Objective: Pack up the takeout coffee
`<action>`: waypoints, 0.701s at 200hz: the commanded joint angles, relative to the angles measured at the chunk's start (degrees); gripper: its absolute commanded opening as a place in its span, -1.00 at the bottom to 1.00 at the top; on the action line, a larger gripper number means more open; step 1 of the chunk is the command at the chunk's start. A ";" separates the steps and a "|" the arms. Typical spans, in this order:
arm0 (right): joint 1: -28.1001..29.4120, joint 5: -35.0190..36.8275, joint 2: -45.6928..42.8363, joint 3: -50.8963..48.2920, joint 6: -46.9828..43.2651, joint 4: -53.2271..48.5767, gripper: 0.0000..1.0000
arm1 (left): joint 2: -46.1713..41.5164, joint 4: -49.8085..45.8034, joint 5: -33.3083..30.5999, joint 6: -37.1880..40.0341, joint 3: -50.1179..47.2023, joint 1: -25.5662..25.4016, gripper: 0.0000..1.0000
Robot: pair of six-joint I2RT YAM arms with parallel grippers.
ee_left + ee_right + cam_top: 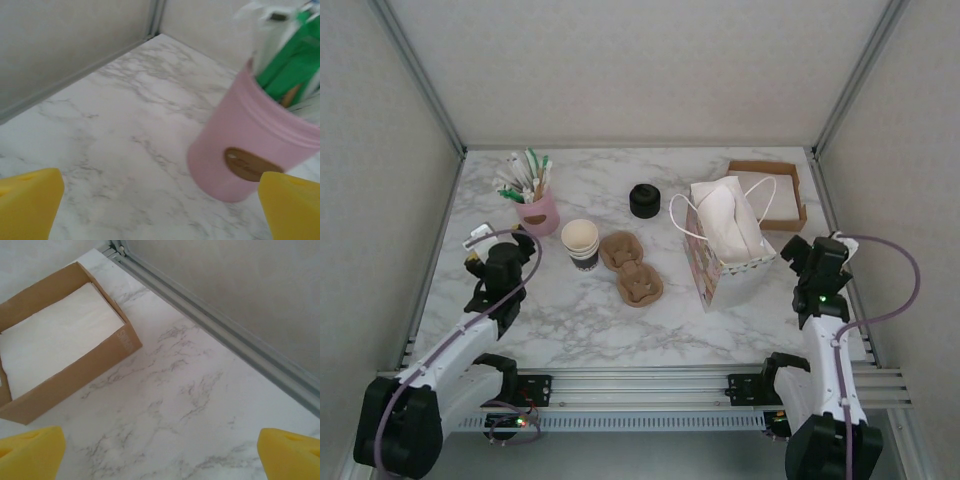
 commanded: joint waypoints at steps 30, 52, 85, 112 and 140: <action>-0.19 0.04 7.33 -8.78 -0.06 27.44 0.97 | 2.75 23.91 7.52 11.84 -7.92 6.00 0.99; 0.04 -0.59 11.98 -10.46 -1.25 34.34 0.97 | 7.42 29.10 9.06 12.78 -8.62 7.65 0.99; 2.26 -0.25 21.26 -11.40 -3.11 44.10 0.98 | 17.05 33.65 9.60 12.44 -6.40 8.93 0.99; 5.62 -0.02 28.52 -9.04 -5.63 46.77 0.98 | 20.46 38.76 9.70 13.02 -5.87 9.00 0.99; 8.46 -0.86 33.23 -8.61 -7.66 52.36 0.98 | 23.56 42.18 10.52 13.41 -4.80 8.99 0.99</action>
